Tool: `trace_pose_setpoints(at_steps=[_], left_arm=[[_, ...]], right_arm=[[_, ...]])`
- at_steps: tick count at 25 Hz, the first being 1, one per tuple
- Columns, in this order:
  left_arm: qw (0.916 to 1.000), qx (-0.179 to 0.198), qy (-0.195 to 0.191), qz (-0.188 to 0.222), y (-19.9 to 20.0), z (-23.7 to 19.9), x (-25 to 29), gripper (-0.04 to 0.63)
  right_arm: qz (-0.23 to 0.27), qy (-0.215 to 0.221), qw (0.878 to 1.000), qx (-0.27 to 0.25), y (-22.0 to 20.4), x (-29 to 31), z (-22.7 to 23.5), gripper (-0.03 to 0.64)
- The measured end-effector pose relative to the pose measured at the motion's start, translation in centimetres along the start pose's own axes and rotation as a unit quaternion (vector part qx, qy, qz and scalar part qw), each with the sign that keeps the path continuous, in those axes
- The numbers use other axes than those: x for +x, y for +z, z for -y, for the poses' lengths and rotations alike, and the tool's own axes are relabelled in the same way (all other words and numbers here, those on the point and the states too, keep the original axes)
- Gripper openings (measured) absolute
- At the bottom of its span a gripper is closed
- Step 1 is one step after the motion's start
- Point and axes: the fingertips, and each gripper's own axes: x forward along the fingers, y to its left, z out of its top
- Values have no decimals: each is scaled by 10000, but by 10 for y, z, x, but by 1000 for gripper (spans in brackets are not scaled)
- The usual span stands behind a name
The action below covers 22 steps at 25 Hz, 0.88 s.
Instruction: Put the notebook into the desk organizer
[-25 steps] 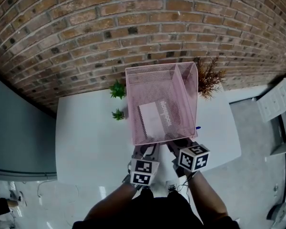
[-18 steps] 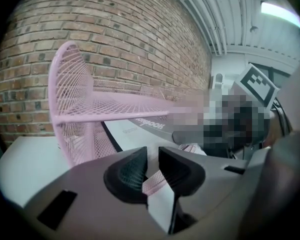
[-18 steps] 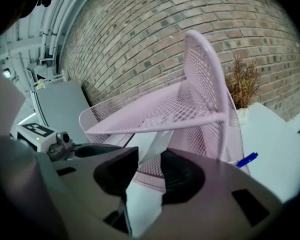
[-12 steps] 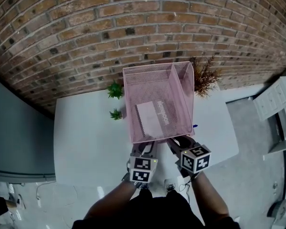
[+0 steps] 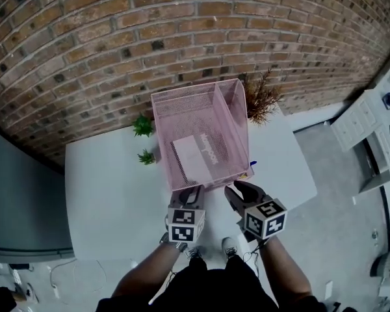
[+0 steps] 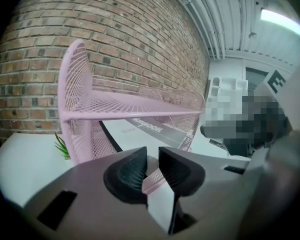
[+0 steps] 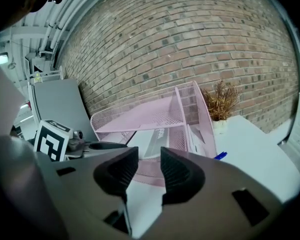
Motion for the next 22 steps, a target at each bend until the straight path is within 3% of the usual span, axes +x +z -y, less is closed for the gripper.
trace_pose_setpoints(at_steps=[3,7,13,17,22], left_arm=[[10000,25,-40,80,2,1,-5,74],[9997,-37,-70,245,7,13,-16,74],[9988,-68,39,490,21,35,-42,70],[9968,-204,347,688,29,57,-65,20],[9924,-293,736,941,35,101,-99,6]], right_arm=[[248,-81,9994,-214,8,-14,-8,124],[654,-123,9964,-527,23,-36,-15,5],[928,297,9924,-754,33,-56,-29,3],[999,685,9890,-848,32,-78,-34,3],[1071,1210,9819,-986,25,-119,-34,3]])
